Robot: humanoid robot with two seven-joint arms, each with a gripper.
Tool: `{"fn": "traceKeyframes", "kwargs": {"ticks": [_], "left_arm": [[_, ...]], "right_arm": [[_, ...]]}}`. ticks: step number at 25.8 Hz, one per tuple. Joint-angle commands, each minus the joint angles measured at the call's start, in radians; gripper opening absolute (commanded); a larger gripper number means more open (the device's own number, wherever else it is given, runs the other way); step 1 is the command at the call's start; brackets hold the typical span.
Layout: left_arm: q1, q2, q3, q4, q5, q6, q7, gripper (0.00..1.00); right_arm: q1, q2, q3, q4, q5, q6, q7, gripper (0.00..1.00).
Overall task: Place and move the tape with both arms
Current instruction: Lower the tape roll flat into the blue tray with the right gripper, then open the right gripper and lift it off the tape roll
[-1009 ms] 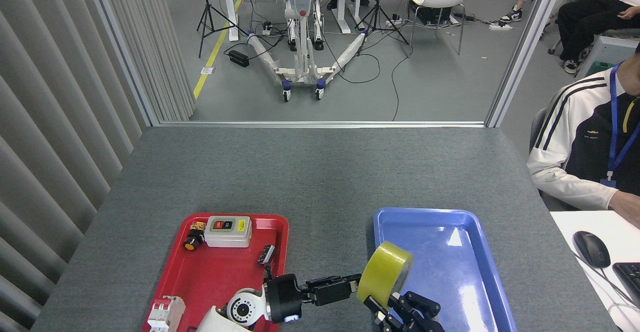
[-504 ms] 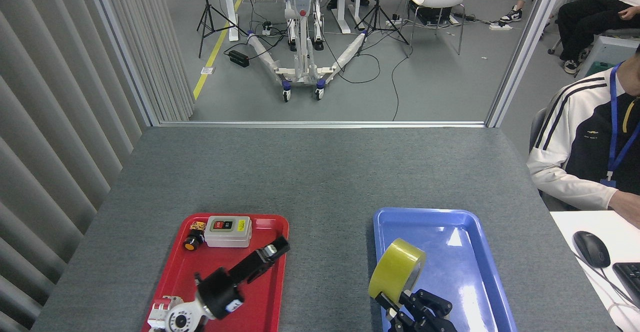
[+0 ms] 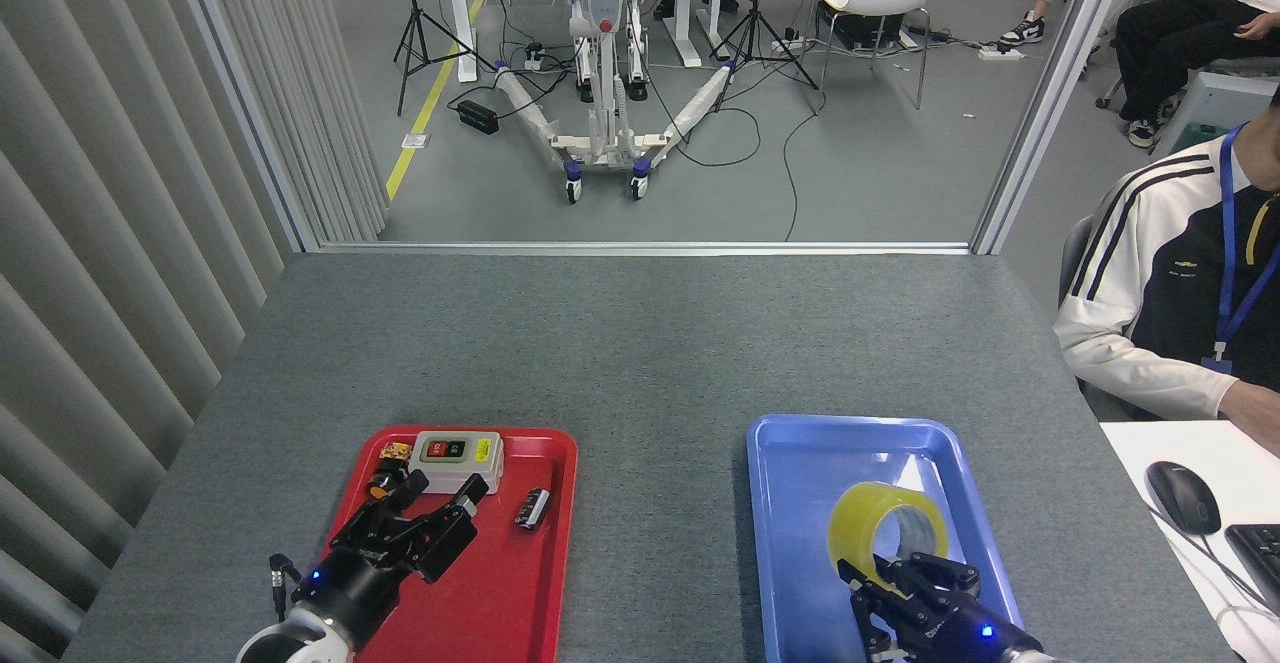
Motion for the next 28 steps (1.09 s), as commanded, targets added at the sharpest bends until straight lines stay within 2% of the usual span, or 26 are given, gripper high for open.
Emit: {"fn": "traceKeyframes", "kwargs": {"ticks": [1,3,6,8,9,10,11,12,17,20,23,26,28], "left_arm": [[0.093,0.001,-0.055,-0.155,-0.314,0.208,0.191,0.98],[0.094,0.0,-0.081,-0.149,-0.35,0.248,0.239,0.98],[0.096,0.0,-0.093,-0.143,-0.343,0.259,0.234,0.98],[0.094,0.001,-0.09,-0.132,-0.336,0.263,0.234,0.98],[0.094,0.003,-0.089,-0.135,-0.334,0.266,0.236,0.98],[0.094,0.003,-0.089,-0.135,-0.333,0.274,0.239,0.98],[0.094,0.003,-0.087,-0.135,-0.333,0.285,0.237,0.98],[0.094,0.003,-0.087,-0.134,-0.333,0.295,0.239,0.98],[0.088,0.003,-0.095,-0.128,-0.331,0.291,0.233,0.99],[0.087,0.023,-0.093,-0.146,-0.331,0.289,0.25,0.99],[0.091,0.063,-0.084,-0.16,-0.331,0.259,0.257,0.99],[0.105,0.064,-0.073,-0.181,-0.333,0.214,0.311,0.99],[0.117,0.047,-0.066,-0.211,-0.334,0.216,0.369,0.99]], "right_arm": [[-0.036,-0.021,0.002,0.005,-0.006,0.122,0.165,0.0],[-0.053,-0.022,0.01,0.009,-0.007,0.177,0.22,0.0],[-0.064,-0.024,0.012,0.011,-0.016,0.199,0.301,0.0],[-0.065,-0.024,0.012,0.014,-0.016,0.207,0.313,0.01],[-0.065,-0.024,0.013,0.016,-0.016,0.216,0.315,0.17],[-0.067,-0.024,0.015,0.017,-0.016,0.228,0.315,0.45],[-0.067,-0.024,0.018,0.017,-0.016,0.243,0.312,0.81],[-0.07,-0.022,0.024,0.017,-0.016,0.254,0.31,1.0],[-0.079,-0.016,0.03,0.016,-0.02,0.263,0.292,1.0],[-0.076,-0.013,0.021,0.005,-0.023,0.271,0.171,1.0],[-0.061,-0.01,-0.008,0.003,-0.032,0.308,-0.101,1.0],[-0.024,0.001,-0.042,0.005,-0.032,0.351,-0.454,1.0],[-0.012,0.021,-0.056,0.009,-0.027,0.357,-0.635,1.0]]}}
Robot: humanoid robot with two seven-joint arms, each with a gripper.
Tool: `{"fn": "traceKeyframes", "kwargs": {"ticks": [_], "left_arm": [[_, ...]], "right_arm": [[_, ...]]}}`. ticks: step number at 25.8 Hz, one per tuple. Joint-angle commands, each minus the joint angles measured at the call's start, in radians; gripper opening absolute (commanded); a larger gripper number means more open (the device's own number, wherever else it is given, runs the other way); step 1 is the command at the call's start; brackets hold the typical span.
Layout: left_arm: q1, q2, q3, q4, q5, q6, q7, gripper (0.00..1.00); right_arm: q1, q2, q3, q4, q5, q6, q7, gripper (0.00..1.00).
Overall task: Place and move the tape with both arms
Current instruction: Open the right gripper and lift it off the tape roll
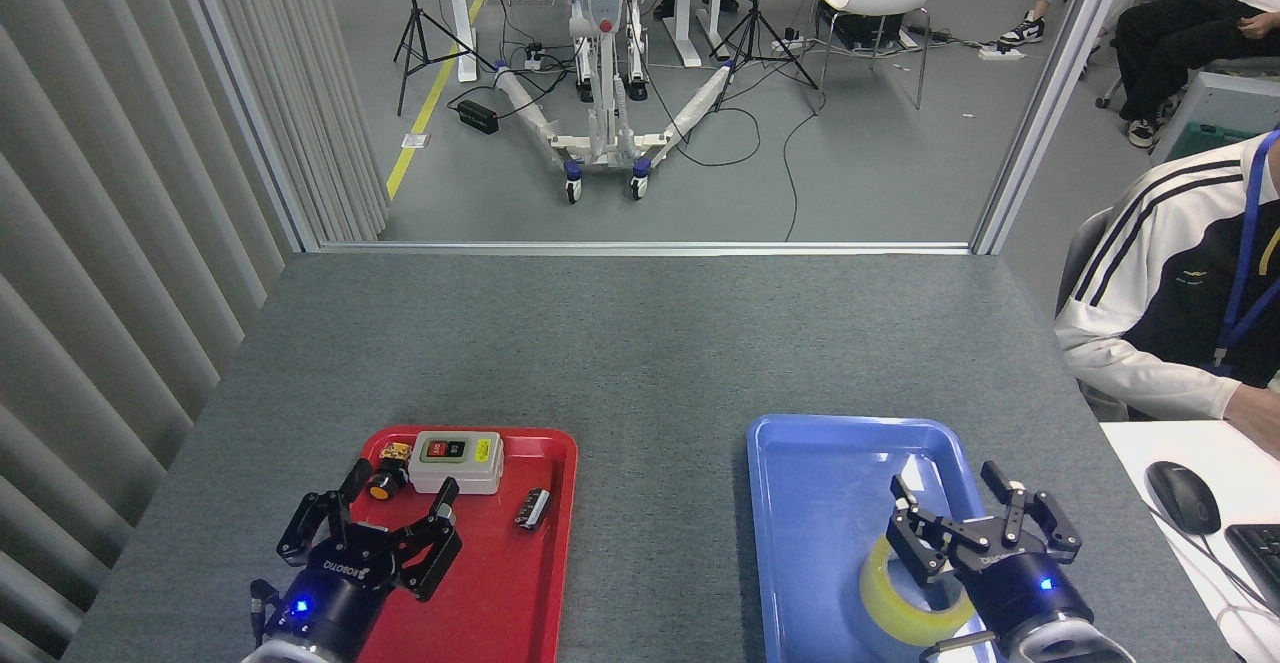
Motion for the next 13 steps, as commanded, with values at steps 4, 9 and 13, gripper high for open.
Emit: {"fn": "traceKeyframes", "kwargs": {"ticks": [4,9,13], "left_arm": [[0.021,-0.027,0.056,-0.03,-0.002,-0.032,0.074,0.99],[0.021,-0.081,0.073,0.019,-0.004,-0.049,0.054,0.99],[0.022,-0.104,0.104,0.033,-0.005,-0.046,0.046,0.99]], "right_arm": [[0.043,0.04,-0.019,0.012,0.026,0.044,-0.31,1.0],[0.064,0.063,-0.006,0.009,0.057,0.112,-0.123,0.96],[0.077,0.069,0.001,0.001,0.058,0.112,-0.084,0.96]]}}
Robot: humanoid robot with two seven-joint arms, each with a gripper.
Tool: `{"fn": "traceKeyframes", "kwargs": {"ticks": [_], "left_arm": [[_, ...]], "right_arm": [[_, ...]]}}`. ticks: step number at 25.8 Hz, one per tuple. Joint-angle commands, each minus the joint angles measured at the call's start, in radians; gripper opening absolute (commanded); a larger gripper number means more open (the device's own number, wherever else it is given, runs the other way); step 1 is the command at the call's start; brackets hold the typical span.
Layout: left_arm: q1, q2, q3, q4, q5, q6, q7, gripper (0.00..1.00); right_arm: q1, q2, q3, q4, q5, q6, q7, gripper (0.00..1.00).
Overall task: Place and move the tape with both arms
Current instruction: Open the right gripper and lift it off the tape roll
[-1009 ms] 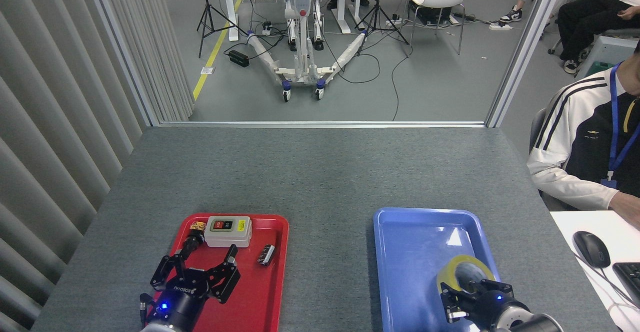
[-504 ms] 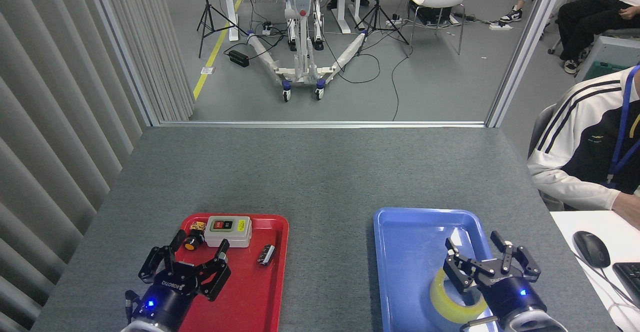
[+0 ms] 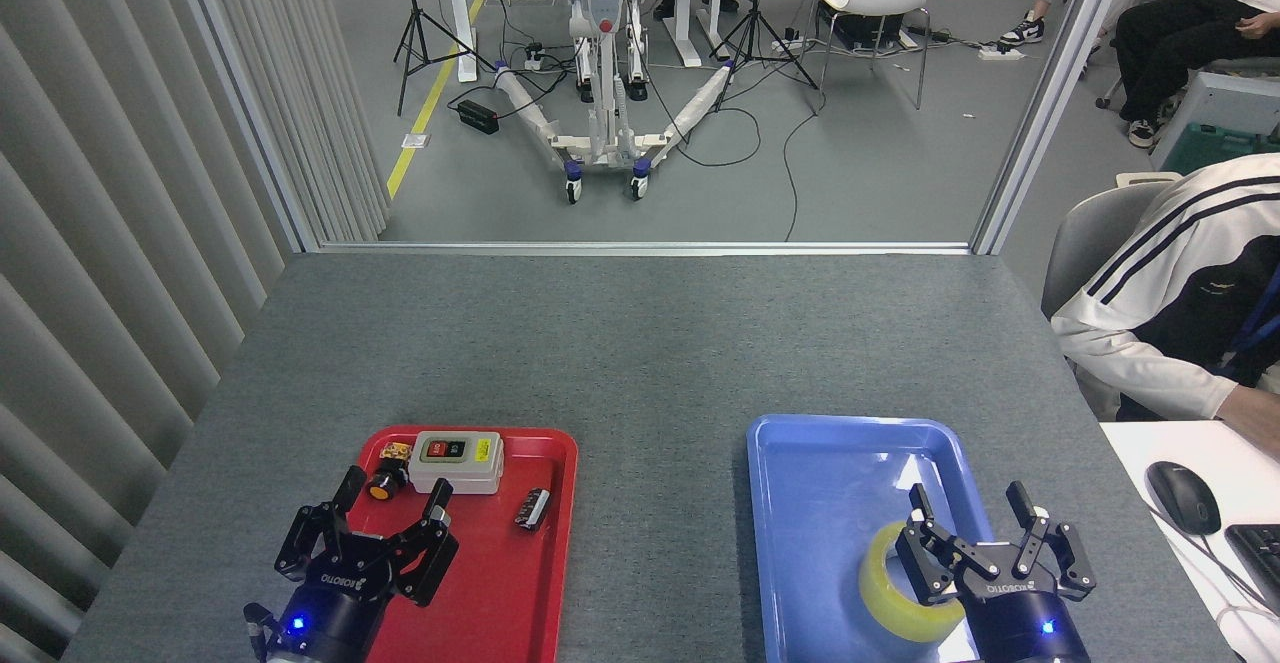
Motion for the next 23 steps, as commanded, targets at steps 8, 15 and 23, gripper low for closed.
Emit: {"fn": "traceKeyframes", "kwargs": {"ticks": [8,15,23], "left_arm": [[-0.004,-0.014,0.08,0.029,0.002,0.014,-0.005,0.99],[-0.004,0.0,0.083,0.035,0.002,0.005,-0.005,0.99],[-0.001,0.02,0.09,0.034,0.004,0.017,-0.002,0.99]], "right_arm": [[0.013,0.018,0.0,-0.007,0.002,0.008,0.035,0.97],[0.013,0.017,-0.005,-0.007,-0.014,0.0,0.038,1.0],[0.018,0.018,-0.003,-0.007,-0.018,-0.001,0.041,1.0]]}}
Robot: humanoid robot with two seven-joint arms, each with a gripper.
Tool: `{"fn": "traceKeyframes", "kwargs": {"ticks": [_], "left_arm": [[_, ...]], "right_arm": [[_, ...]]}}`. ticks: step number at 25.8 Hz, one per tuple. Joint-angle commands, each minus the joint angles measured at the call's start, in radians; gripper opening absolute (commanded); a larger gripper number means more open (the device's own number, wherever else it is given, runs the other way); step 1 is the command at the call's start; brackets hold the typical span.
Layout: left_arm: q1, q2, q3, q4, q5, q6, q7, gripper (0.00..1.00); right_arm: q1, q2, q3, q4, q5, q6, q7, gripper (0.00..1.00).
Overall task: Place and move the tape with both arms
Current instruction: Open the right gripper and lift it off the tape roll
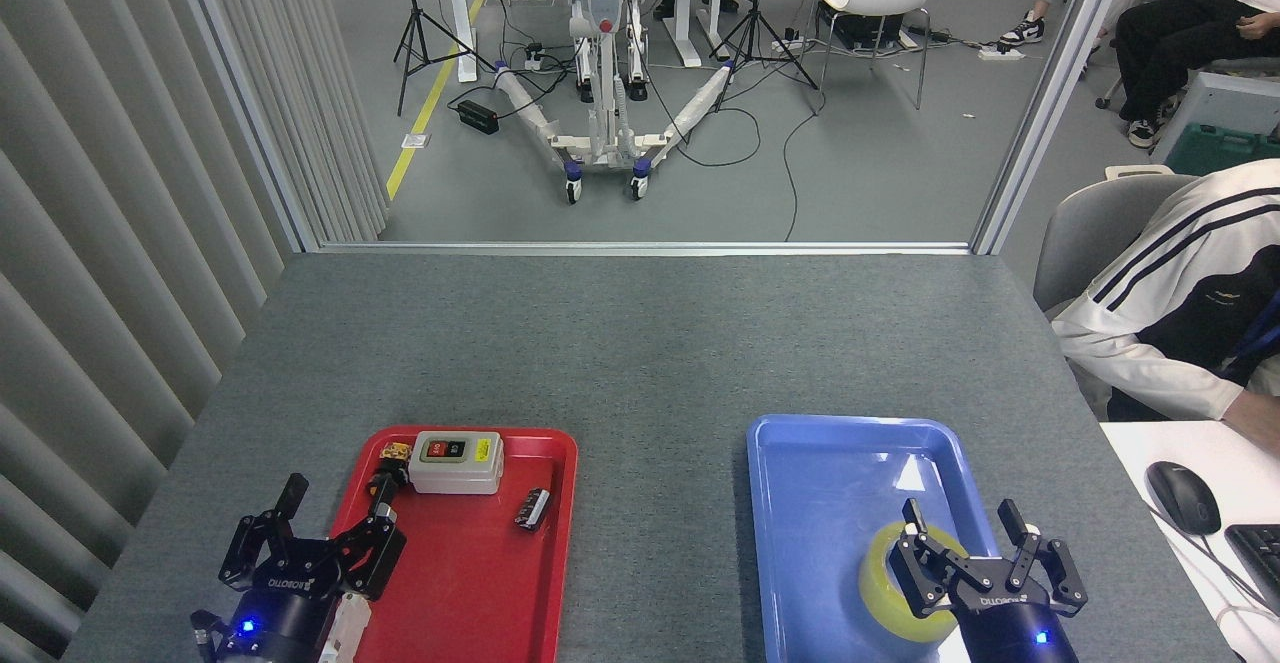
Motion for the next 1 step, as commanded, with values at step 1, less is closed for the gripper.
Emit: {"fn": "traceKeyframes", "kwargs": {"ticks": [1], "left_arm": [[0.002,-0.004,0.002,-0.001,0.001,0.004,0.004,0.99]], "right_arm": [[0.001,0.0,-0.001,0.0,-0.001,-0.001,-0.002,1.0]]}}
